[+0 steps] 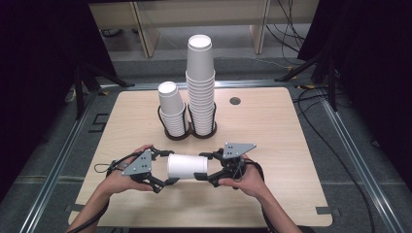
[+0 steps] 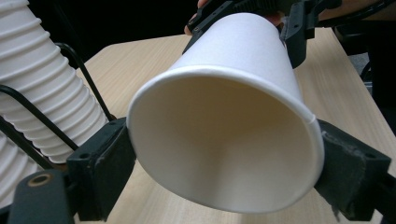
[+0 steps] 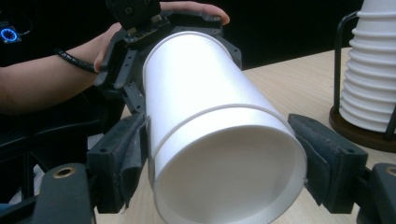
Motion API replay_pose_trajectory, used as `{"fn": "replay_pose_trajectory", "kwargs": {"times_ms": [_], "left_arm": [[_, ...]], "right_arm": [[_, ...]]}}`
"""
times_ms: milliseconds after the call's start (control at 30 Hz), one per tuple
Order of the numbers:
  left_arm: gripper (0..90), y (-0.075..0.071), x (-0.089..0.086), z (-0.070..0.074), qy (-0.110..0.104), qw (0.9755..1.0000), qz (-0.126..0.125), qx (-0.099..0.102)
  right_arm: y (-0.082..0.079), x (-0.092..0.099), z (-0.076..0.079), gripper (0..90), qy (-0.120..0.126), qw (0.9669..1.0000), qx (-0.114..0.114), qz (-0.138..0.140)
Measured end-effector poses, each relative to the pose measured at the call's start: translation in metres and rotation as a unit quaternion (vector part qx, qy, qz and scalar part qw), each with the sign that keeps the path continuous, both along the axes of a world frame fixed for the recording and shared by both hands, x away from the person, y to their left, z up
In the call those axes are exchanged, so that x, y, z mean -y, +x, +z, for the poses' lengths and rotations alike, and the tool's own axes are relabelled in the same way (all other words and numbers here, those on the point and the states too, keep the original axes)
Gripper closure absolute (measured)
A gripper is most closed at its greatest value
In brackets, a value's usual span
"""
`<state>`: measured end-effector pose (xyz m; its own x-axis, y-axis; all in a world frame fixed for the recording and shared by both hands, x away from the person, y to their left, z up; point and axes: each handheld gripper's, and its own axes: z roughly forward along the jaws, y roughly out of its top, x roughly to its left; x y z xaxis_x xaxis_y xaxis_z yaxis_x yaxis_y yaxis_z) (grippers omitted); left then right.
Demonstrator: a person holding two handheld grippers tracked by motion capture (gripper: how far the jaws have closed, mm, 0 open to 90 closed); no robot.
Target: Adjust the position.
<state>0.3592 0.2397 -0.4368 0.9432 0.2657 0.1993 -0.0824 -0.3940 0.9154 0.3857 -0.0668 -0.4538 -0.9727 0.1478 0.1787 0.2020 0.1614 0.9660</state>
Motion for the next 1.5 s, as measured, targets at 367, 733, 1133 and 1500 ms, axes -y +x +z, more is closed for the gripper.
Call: {"fn": "replay_pose_trajectory", "kwargs": {"times_ms": [367, 733, 1133, 1500], "left_arm": [[15.4, 0.001, -0.001, 0.002, 0.008, 0.9999, -0.006, -0.004], [17.1, 0.002, 0.001, 0.007, 0.023, 0.9997, -0.009, 0.004], [18.1, 0.004, 0.0, 0.009, 0.044, 0.999, -0.012, 0.002], [18.4, 0.005, 0.001, 0.014, 0.09, 0.9958, -0.012, 0.013]], "right_arm": [[0.0, 0.0, 0.0, 22.3, -0.008, 0.9999, -0.013, -0.004], [0.0, 0.001, 0.0, 21.8, -0.011, 0.9998, -0.015, -0.007], [0.001, 0.001, -0.001, 21.5, -0.009, 0.9997, -0.014, -0.02], [0.002, 0.002, 0.001, 21.0, -0.018, 0.9994, 0.003, -0.03]]}}
